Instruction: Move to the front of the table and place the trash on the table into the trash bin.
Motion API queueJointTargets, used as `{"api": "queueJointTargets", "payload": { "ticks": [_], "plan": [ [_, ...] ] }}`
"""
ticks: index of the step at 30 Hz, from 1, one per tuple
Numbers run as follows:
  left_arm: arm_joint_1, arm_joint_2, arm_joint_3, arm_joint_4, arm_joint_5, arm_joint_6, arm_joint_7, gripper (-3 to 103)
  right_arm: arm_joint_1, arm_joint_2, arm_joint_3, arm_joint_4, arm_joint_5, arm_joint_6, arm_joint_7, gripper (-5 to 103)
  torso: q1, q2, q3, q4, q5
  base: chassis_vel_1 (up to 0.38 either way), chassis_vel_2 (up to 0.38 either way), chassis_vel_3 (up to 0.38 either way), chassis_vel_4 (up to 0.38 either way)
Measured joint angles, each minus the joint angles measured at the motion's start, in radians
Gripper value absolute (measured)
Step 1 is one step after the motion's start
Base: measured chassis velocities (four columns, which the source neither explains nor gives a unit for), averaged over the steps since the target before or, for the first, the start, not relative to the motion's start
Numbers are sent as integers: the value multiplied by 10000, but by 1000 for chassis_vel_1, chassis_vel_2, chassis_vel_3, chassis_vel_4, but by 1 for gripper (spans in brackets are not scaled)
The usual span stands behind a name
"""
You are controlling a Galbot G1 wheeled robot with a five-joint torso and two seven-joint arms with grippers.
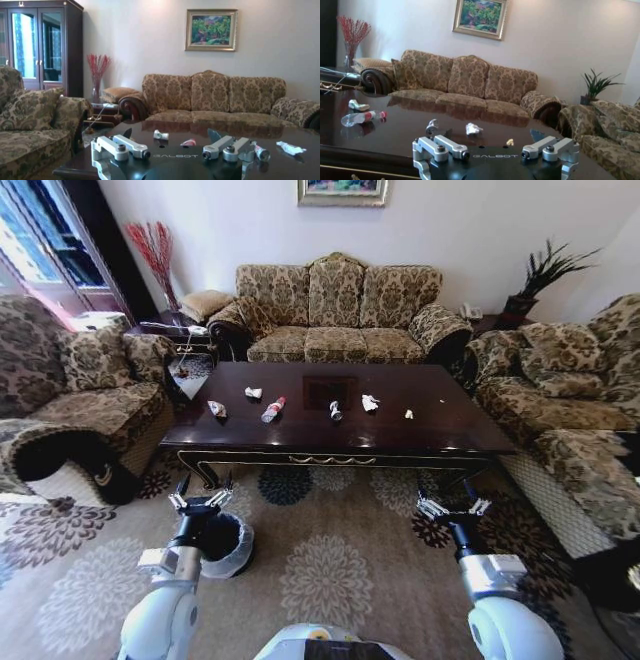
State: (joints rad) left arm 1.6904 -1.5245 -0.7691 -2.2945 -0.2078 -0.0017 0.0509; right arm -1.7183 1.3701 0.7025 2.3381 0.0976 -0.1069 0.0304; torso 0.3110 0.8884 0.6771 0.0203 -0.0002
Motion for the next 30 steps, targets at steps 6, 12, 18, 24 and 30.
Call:
{"api": "queueJointTargets", "payload": {
  "ticks": [6, 12, 18, 24, 30],
  "plan": [
    [25, -18, -26, 23, 0, -50, 4, 100, -22, 31, -35, 32, -150, 3, 0, 100, 1, 0, 0, 0, -2, 131, 150, -137, -153],
    [33, -1, -50, 55, -28, -65, 5, 100, -40, 53, -58, 74, -210, 5, 16, 100, 0, 0, 0, 0, 1, 140, 170, -153, -155],
    [8, 16, -64, 96, -53, -66, 6, 100, -67, 82, -79, 133, -223, -22, 34, 100, 0, 0, 0, 0, 2, 163, 156, -181, -163],
    [9, 23, -78, 172, -66, -69, 6, 100, -59, 106, -105, 140, -226, -23, 41, 100, 0, 0, 0, 0, -2, 181, 176, -178, -169],
    [-71, 79, -81, 622, -78, -74, 2, 100, 2, 99, -116, 47, -189, 13, 93, 100, 0, 0, 0, 0, 0, 127, 148, -133, -135]
  ]
}}
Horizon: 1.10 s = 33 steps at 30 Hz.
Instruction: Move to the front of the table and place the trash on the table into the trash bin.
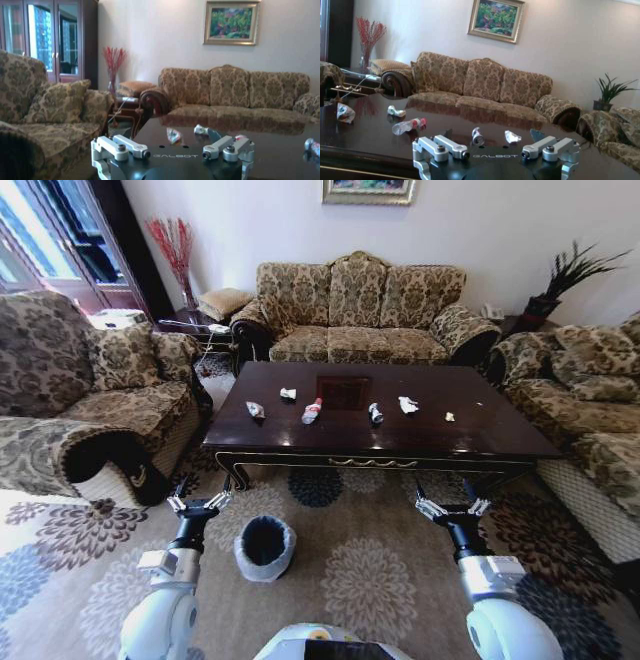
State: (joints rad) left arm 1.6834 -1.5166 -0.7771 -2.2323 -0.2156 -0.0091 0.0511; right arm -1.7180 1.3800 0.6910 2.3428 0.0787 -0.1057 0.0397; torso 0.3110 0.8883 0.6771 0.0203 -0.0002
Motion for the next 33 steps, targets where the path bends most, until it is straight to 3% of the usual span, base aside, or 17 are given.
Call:
{"api": "queueJointTargets", "payload": {
  "ticks": [10, 13, 14, 16, 20, 23, 25, 33],
  "plan": [
    [-923, 142, 329, 2841, 548, -194, 115, 100, 307, -89, -34, -98, 106, -209, 133, 100, 0, 0, 0, 0, 6, 4, 9, -13, -10],
    [-1610, 65, 517, 4907, 970, -317, 117, 100, 662, -298, -181, -355, 215, -374, 136, 100, 0, 0, 0, -3, -1, 0, 0, 0, 0],
    [-1610, 65, 517, 4907, 970, -317, 117, 100, 662, -298, -181, -355, 215, -374, 136, 100, 0, 0, 0, -3, -1, 0, 0, 0, 0],
    [-1935, -11, 512, 5936, 1121, -332, 113, 100, 863, -428, -231, -499, 264, -427, 129, 100, 0, 0, 1, 6, -6, 0, 0, 0, 0],
    [-2797, 31, 424, 7945, 1525, -448, 193, 100, 878, -513, -153, -609, 426, -441, 158, 100, 2, 0, 2, 2, -4, 0, 0, 0, 0],
    [-3146, 125, 445, 8640, 1327, -34, 413, 100, 824, -589, -58, -660, 488, -443, 188, 100, 2, 0, 2, -2, 1, 0, 0, 0, 0],
    [-3482, 224, 537, 9169, 1106, 731, 747, 100, 848, -659, -18, -722, 495, -481, 213, 100, 0, 0, 1, 0, 2, 0, 0, 0, 0],
    [-4592, 457, 683, 10757, 1610, 935, 918, 100, 962, -663, -90, -697, 474, -660, 333, 100, 1, 0, 1, 0, 1, 0, 0, 0, 0]
  ]
}}
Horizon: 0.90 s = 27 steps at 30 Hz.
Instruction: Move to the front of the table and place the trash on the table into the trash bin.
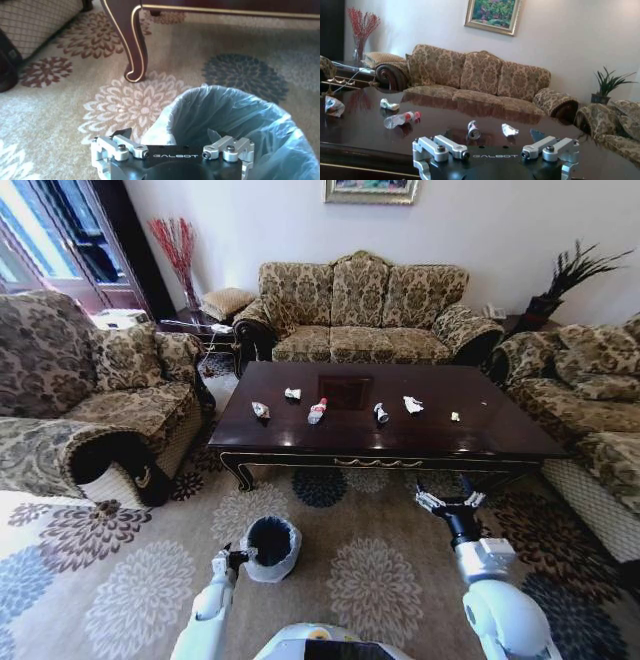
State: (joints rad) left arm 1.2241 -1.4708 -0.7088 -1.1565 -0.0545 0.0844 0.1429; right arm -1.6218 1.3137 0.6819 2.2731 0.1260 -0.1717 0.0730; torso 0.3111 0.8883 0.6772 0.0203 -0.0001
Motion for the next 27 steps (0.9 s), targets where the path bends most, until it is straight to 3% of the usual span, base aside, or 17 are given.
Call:
{"api": "queueJointTargets", "payload": {
  "ticks": [8, 14, 27],
  "plan": [
    [-1251, 53, 118, 1558, 90, -165, 87, 100, -77, -40, 55, -81, -32, -7, 148, 100, 0, 0, 0, 0, 0, 0, 0, 0, 0],
    [-1699, -22, 442, 2082, 722, 362, 84, 100, -116, -14, 20, -57, -53, -42, 164, 100, 0, 0, 0, 0, 0, 0, 0, 0, 0],
    [-2439, 91, 244, 3288, 1337, -52, -96, 100, -444, 41, 108, -257, -121, 125, 185, 100, -1, 0, -1, 0, 1, 0, 0, 0, 0]
  ]
}}
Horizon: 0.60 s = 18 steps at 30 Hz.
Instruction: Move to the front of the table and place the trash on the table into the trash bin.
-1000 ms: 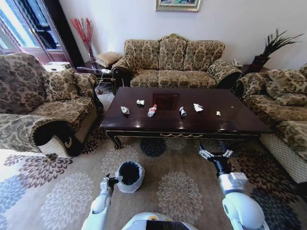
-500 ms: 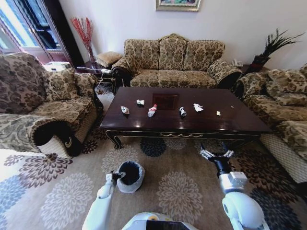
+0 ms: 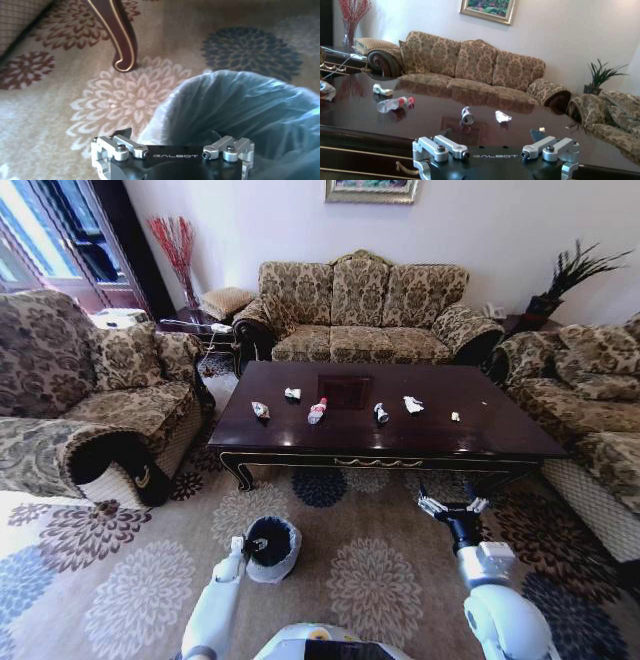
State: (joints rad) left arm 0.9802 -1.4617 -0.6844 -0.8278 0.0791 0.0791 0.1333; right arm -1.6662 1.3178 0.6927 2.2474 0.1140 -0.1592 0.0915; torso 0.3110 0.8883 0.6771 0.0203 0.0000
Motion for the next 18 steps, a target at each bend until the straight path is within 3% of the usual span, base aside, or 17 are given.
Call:
{"api": "queueJointTargets", "payload": {
  "ticks": [6, 10, 12, 15, 16, 18],
  "plan": [
    [-106, 43, -129, 208, 275, 234, -233, 97, 179, -3, -105, -49, -18, -23, 1, 100, 0, 0, 0, 0, -3, 0, 0, 0, 0],
    [-96, -16, -149, 207, 184, 313, -90, 76, 343, -89, -127, -48, -17, -122, 17, 100, 0, 0, 0, 0, -2, 0, 0, 0, 0],
    [-87, -35, -150, 207, 141, 331, -73, 76, 350, -101, -126, -49, -16, -123, 18, 100, 0, 0, 0, 0, -2, 0, 0, 0, 0],
    [-63, -83, -181, 225, 101, 358, -41, 58, 340, -110, -108, -61, -17, -121, 19, 100, 0, 0, 0, 0, -2, 0, 0, 0, 0],
    [-63, -83, -181, 225, 101, 358, -41, 58, 340, -110, -108, -61, -17, -121, 19, 100, 0, 0, 0, 0, -2, 0, 0, 0, 0],
    [-43, -126, -219, 225, 92, 364, -16, 47, 353, -108, -109, -134, -58, -87, 19, 100, 0, 0, 0, 0, -1, 0, 0, 0, 0]
  ]
}}
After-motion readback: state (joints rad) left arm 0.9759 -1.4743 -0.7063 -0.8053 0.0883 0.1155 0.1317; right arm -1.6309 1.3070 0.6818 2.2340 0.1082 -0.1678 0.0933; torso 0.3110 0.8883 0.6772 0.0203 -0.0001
